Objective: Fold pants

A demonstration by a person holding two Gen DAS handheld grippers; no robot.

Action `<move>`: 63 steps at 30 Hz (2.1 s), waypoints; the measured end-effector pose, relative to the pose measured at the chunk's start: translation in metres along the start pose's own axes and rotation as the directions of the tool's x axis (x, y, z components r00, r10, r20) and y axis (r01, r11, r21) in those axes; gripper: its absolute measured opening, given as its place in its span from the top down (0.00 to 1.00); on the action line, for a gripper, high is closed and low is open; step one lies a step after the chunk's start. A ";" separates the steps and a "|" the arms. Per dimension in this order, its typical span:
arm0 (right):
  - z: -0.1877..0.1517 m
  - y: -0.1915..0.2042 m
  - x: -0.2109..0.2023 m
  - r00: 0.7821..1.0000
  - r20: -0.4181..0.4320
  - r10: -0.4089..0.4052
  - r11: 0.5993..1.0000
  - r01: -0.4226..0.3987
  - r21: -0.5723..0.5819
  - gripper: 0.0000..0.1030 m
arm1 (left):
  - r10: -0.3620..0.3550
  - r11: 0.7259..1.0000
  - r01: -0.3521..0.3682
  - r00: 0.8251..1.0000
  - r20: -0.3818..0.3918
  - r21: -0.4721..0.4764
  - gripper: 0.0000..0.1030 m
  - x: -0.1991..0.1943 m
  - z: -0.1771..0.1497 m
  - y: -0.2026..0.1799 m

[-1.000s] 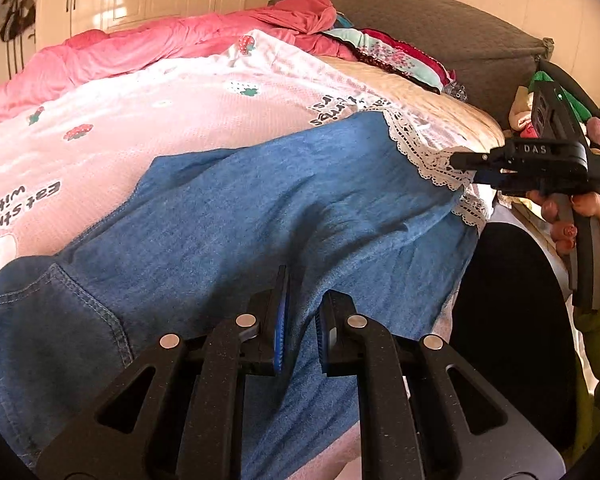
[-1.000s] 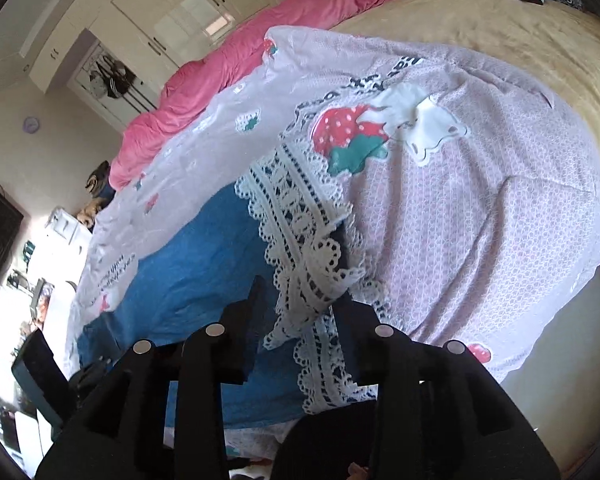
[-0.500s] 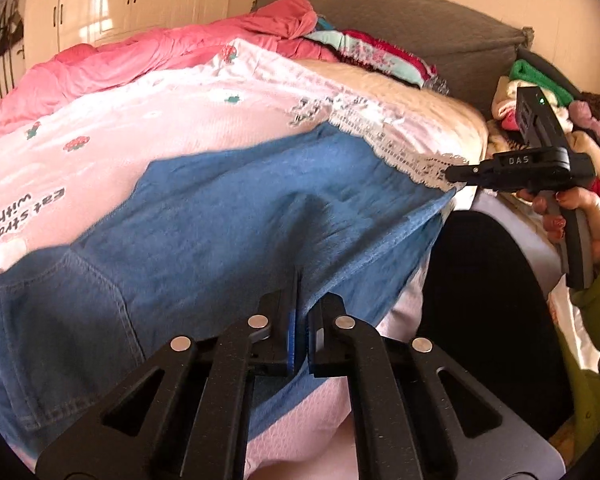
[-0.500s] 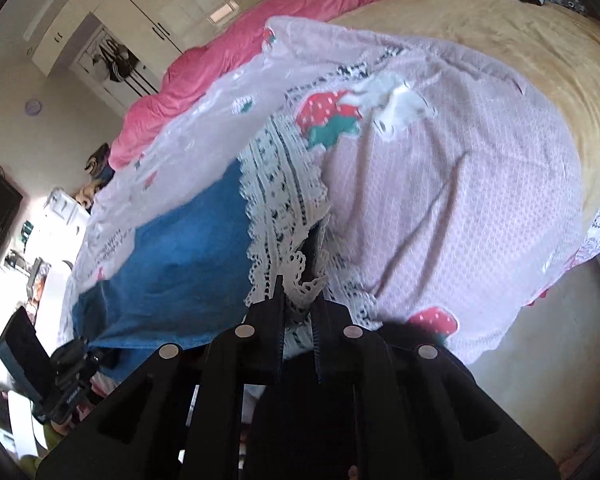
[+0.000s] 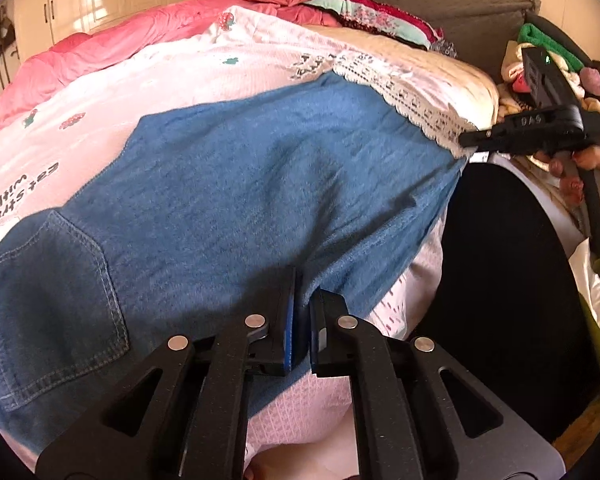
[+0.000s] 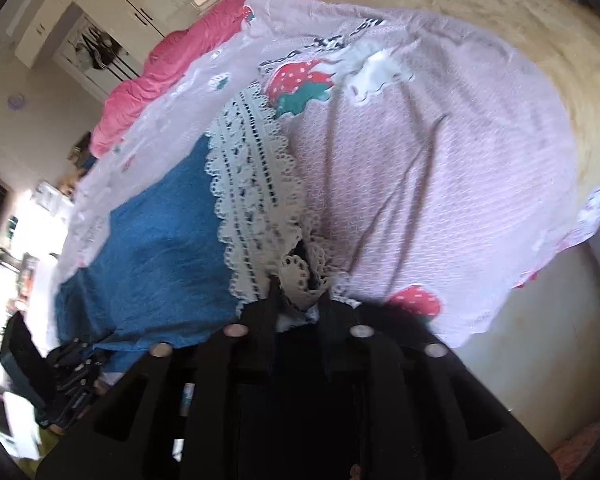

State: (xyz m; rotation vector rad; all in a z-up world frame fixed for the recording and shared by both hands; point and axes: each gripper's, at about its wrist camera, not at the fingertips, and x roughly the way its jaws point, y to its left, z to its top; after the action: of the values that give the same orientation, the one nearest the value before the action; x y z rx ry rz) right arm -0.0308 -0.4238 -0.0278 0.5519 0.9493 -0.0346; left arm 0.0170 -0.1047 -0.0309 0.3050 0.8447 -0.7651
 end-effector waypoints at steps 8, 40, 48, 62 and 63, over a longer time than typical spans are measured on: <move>-0.003 0.038 -0.030 0.996 0.086 0.017 0.981 0.000 -0.196 0.63 | -0.029 0.999 0.030 0.999 0.040 -0.029 0.80 -0.033 -0.015 -0.005; -0.095 0.147 0.064 0.989 -0.142 -0.040 0.551 -0.097 -0.829 0.95 | 0.429 0.752 -0.394 0.901 -0.061 -0.529 0.38 -0.102 -0.061 0.151; -0.071 0.126 0.022 0.988 -0.130 0.088 0.666 -0.155 -0.730 0.70 | 0.433 0.792 -0.338 0.898 0.077 -0.509 0.37 -0.141 -0.044 0.121; -0.003 0.060 0.046 1.000 -0.003 -0.023 0.911 0.020 -0.413 0.62 | 0.281 0.861 -0.268 0.959 -0.035 -0.433 0.37 -0.061 -0.047 0.105; -0.004 0.062 0.046 1.000 0.000 -0.030 0.906 0.027 -0.423 0.61 | 0.283 0.861 -0.271 0.959 -0.037 -0.430 0.37 -0.061 -0.047 0.104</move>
State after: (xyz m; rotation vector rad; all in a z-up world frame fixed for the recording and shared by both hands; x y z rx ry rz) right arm 0.0101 -0.3590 -0.0386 0.1348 0.9366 0.1456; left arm 0.0396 0.0222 -0.0193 0.0151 0.8970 -0.2964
